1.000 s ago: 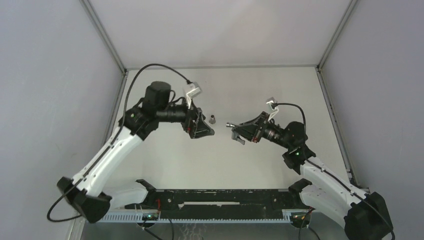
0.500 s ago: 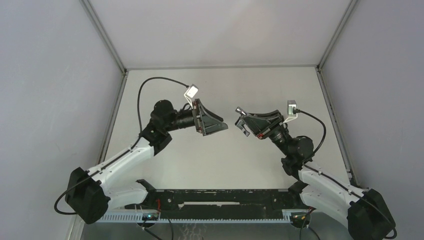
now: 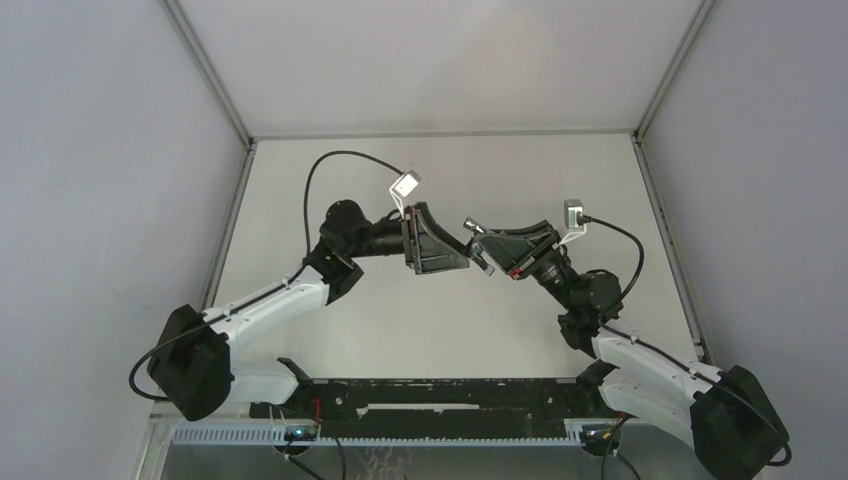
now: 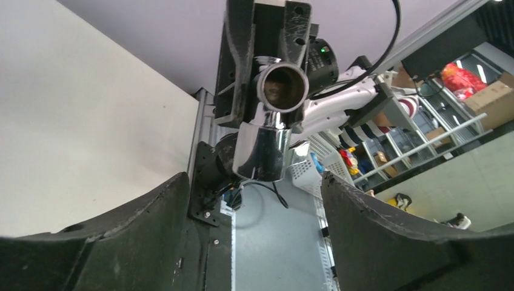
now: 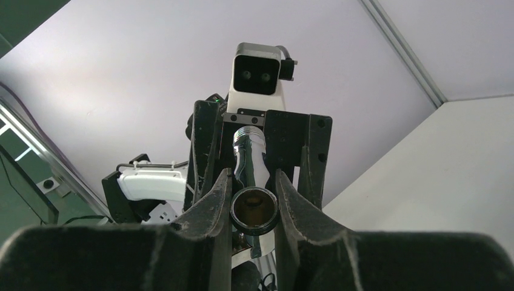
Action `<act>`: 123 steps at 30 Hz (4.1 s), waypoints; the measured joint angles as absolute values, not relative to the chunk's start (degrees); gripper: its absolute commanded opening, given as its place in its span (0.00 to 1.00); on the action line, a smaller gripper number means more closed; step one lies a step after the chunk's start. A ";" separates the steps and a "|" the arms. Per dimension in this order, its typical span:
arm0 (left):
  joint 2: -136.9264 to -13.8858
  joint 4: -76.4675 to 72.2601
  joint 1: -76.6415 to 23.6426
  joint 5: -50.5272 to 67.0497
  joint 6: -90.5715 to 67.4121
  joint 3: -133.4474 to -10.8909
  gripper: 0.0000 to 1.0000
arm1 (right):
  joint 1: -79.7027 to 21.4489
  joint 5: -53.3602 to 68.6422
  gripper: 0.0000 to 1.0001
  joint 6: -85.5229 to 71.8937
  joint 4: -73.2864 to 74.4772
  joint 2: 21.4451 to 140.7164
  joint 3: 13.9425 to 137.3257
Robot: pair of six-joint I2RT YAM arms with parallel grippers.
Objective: Install the water faucets
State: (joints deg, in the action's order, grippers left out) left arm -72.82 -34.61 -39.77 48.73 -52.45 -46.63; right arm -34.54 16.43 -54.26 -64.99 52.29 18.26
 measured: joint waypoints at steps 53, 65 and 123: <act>-77.23 -34.52 -41.12 53.17 -54.89 -51.07 0.00 | -31.57 22.92 0.54 -55.44 -41.50 42.72 22.61; -77.23 -35.11 -41.12 53.19 -55.05 -51.07 0.00 | -32.93 23.00 0.53 -56.07 -53.08 47.77 21.32; -77.14 -38.96 -41.12 56.40 -58.48 -51.07 0.00 | -34.33 24.08 0.34 -57.06 -70.50 56.55 20.95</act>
